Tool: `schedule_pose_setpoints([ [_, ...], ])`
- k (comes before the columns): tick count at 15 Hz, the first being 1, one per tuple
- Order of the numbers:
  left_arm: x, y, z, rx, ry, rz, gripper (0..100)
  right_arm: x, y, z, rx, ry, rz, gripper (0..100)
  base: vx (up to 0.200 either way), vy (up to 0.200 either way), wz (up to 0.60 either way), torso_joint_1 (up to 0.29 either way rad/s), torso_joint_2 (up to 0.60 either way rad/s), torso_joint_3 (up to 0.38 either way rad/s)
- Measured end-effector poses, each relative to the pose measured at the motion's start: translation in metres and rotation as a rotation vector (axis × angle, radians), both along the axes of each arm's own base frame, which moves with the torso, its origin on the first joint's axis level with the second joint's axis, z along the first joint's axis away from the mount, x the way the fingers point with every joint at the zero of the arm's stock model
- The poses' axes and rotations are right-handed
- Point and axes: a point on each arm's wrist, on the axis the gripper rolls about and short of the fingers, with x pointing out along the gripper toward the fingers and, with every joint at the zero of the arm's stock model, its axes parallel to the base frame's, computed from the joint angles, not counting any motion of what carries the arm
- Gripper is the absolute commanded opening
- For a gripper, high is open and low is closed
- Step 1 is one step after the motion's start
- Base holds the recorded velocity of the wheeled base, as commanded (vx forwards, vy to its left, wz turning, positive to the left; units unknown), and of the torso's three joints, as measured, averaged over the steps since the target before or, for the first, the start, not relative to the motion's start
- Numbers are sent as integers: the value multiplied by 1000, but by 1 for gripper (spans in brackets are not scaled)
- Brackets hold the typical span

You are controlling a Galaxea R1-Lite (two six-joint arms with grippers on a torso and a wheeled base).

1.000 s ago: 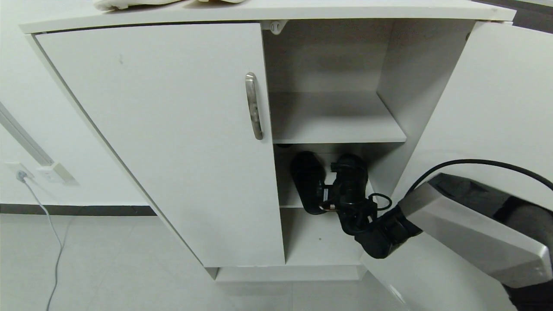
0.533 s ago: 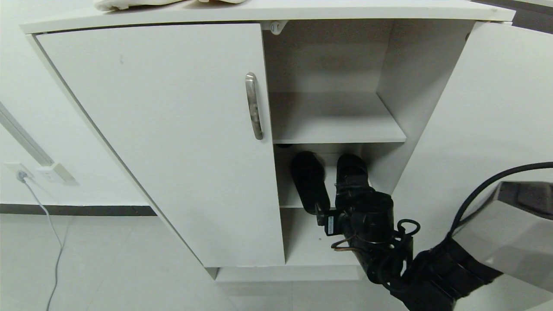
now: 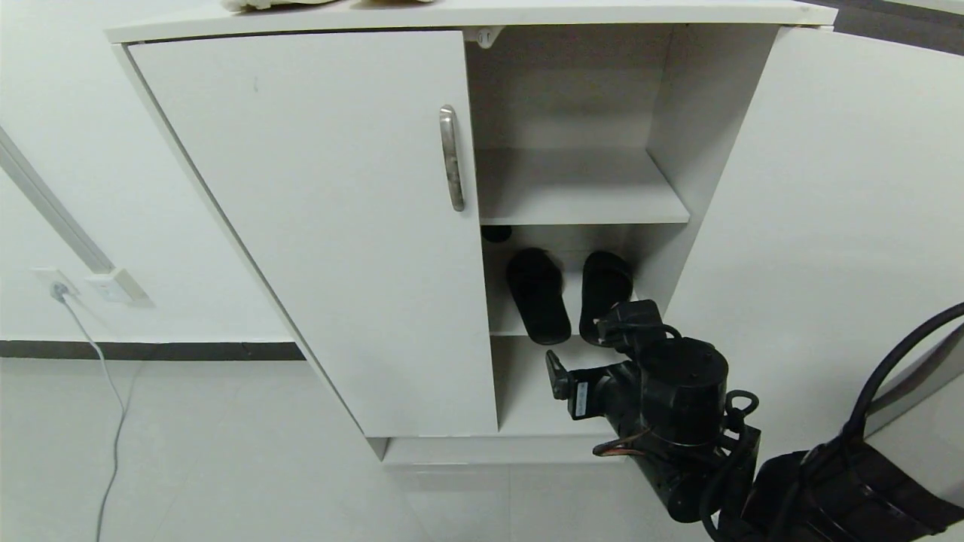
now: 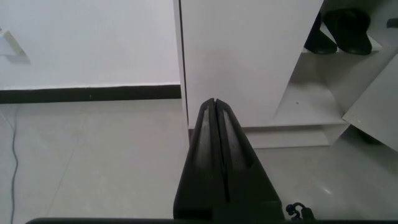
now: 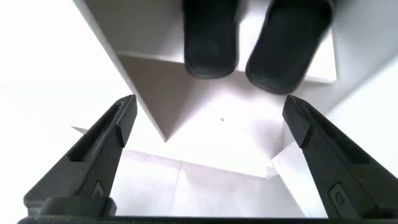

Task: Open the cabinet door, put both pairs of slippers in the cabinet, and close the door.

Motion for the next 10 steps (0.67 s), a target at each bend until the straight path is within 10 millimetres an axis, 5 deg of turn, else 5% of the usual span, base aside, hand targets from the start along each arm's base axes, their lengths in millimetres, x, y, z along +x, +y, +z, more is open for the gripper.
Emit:
schedule_pose_setpoints([
  [10,0,0,0,0,1,-4,0,-5,-2,1,-3,3,8,100,0,0,0,0,1,44],
])
